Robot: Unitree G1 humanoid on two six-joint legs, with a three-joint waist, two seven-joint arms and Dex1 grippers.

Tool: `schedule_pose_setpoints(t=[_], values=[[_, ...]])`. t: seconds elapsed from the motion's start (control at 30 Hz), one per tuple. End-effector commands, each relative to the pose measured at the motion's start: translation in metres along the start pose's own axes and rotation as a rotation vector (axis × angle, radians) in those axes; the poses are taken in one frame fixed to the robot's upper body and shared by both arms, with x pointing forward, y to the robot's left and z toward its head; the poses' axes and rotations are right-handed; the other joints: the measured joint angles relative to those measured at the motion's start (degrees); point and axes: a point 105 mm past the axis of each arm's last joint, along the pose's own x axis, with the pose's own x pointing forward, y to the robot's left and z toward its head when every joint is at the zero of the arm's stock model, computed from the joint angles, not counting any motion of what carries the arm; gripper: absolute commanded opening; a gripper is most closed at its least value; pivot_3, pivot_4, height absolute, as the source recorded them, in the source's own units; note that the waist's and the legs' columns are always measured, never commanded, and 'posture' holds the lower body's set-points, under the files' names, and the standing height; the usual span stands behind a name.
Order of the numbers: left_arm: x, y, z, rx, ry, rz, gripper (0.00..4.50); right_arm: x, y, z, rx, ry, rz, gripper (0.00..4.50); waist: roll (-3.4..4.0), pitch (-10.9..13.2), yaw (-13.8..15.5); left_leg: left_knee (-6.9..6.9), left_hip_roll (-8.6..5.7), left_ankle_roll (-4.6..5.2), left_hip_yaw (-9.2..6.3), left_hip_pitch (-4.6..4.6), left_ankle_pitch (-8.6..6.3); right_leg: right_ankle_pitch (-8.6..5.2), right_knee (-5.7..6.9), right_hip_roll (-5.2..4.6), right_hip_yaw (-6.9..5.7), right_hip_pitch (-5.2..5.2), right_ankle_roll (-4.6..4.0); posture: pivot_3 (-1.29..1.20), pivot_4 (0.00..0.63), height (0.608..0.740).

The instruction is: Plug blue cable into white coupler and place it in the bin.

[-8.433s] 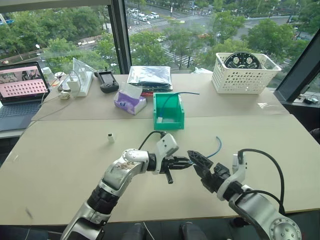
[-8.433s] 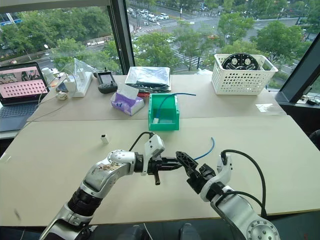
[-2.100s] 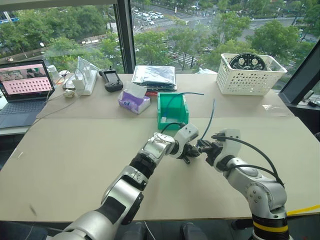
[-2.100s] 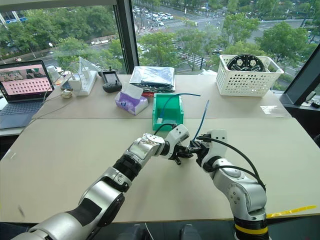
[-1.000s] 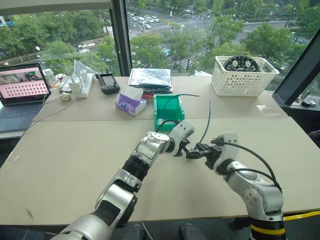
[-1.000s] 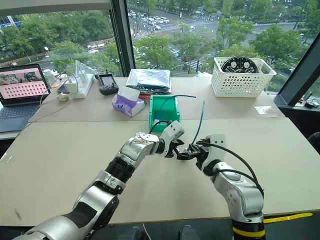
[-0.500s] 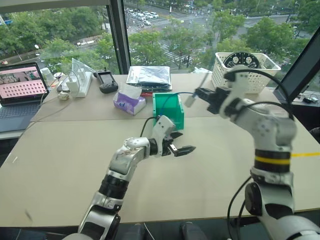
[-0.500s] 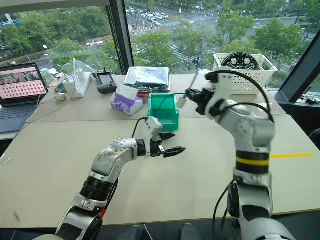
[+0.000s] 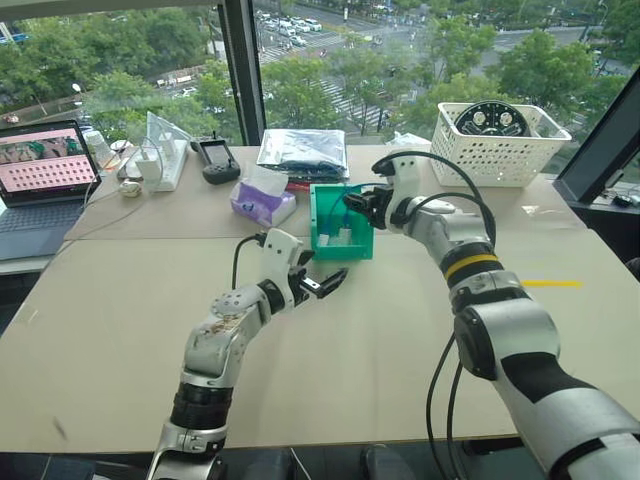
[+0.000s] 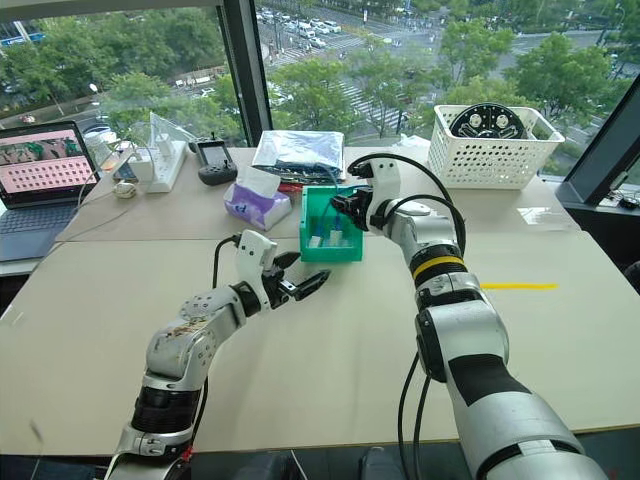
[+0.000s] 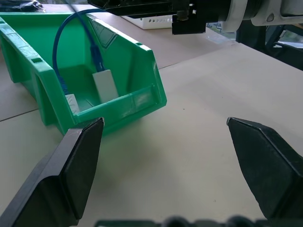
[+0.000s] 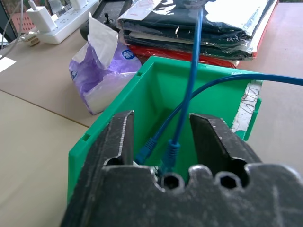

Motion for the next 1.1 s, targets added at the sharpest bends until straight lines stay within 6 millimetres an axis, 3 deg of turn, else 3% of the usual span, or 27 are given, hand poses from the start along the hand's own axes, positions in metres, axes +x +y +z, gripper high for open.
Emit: schedule_pose_setpoints(t=[0.03, 0.1, 0.23, 0.3, 0.37, 0.47, 0.53, 0.63, 0.73, 1.1], values=[[0.000, -0.004, 0.012, 0.036, -0.045, -0.011, 4.50, -0.013, -0.001, 0.051, -0.030, -0.161, 0.032, 3.78, 0.00, 0.00, -0.01, -0.02, 0.00, -0.01, 0.00, 0.00, -0.01, 0.00, 0.00, 0.00, -0.01, -0.01, 0.00, 0.00, 0.150, 0.734], [-0.001, -0.003, 0.013, 0.043, -0.054, -0.016, 4.50, -0.029, -0.002, 0.068, -0.009, -0.229, 0.067, 4.49, 0.00, 0.00, 0.08, -0.04, 0.00, -0.02, -0.04, -0.02, -0.01, 0.00, -0.01, 0.00, -0.07, -0.01, 0.00, 0.00, 0.150, 0.734], [-0.004, 0.001, 0.017, 0.067, -0.087, 0.008, 4.50, -0.069, -0.005, 0.074, -0.045, -0.299, 0.092, 4.49, 0.00, 0.00, 0.46, -0.03, -0.03, -0.02, -0.16, -0.12, -0.02, 0.00, -0.06, -0.07, -0.18, -0.01, 0.01, 0.00, 0.150, 0.734], [-0.011, 0.008, 0.014, 0.124, -0.088, 0.043, 4.50, -0.106, -0.011, 0.058, -0.123, -0.318, 0.071, 4.49, 0.00, 0.00, 0.76, -0.03, -0.06, -0.02, -0.17, -0.13, -0.03, -0.01, -0.06, -0.11, -0.21, 0.00, 0.01, 0.00, 0.150, 0.734], [-0.017, 0.014, 0.008, 0.163, -0.073, 0.065, 4.50, -0.130, -0.013, 0.043, -0.143, -0.313, 0.039, 4.49, 0.00, -0.01, 0.93, -0.04, -0.07, -0.01, -0.19, -0.12, -0.08, -0.02, -0.11, -0.12, -0.25, 0.05, 0.03, 0.00, 0.150, 0.734], [-0.044, 0.040, -0.023, 0.222, 0.042, 0.092, 4.50, -0.162, -0.015, -0.018, -0.248, -0.166, -0.060, 4.49, 0.01, -0.02, 0.75, -0.05, -0.08, 0.01, -0.14, -0.12, -0.09, -0.03, -0.09, -0.13, -0.19, 0.00, 0.04, 0.00, 0.150, 0.734], [-0.060, 0.054, -0.027, 0.215, 0.045, 0.127, 4.50, -0.179, -0.018, -0.050, -0.309, -0.091, -0.115, 4.49, 0.02, -0.02, 0.47, -0.12, -0.03, 0.03, -0.13, -0.03, -0.10, -0.08, -0.07, -0.10, -0.20, 0.03, 0.00, 0.00, 0.150, 0.734], [-0.074, 0.069, -0.032, 0.185, 0.027, 0.184, 4.50, -0.195, -0.030, -0.079, -0.313, -0.060, -0.205, 4.49, 0.02, 0.04, 0.15, 0.13, -0.01, 0.01, 0.02, 0.05, -0.09, -0.18, -0.09, -0.13, -0.10, 0.00, 0.03, 0.00, 0.150, 0.734], [-0.088, 0.080, -0.040, 0.147, 0.015, 0.240, 4.50, -0.206, -0.041, -0.094, -0.296, -0.077, -0.289, 4.49, -0.06, 0.09, 0.11, 0.21, 0.07, -0.05, 0.14, 0.32, 0.08, -0.32, -0.18, -0.12, -0.07, 0.26, 0.36, 0.00, 0.150, 0.734], [-0.113, 0.106, -0.034, 0.035, -0.080, 0.394, 4.50, -0.200, -0.052, -0.103, -0.247, -0.131, -0.371, 4.49, -0.10, 0.09, 0.37, 0.15, 0.28, -0.17, 0.17, 0.49, 0.17, -0.17, -0.02, 0.00, -0.11, 0.33, 0.02, 0.00, 0.150, 0.734]])
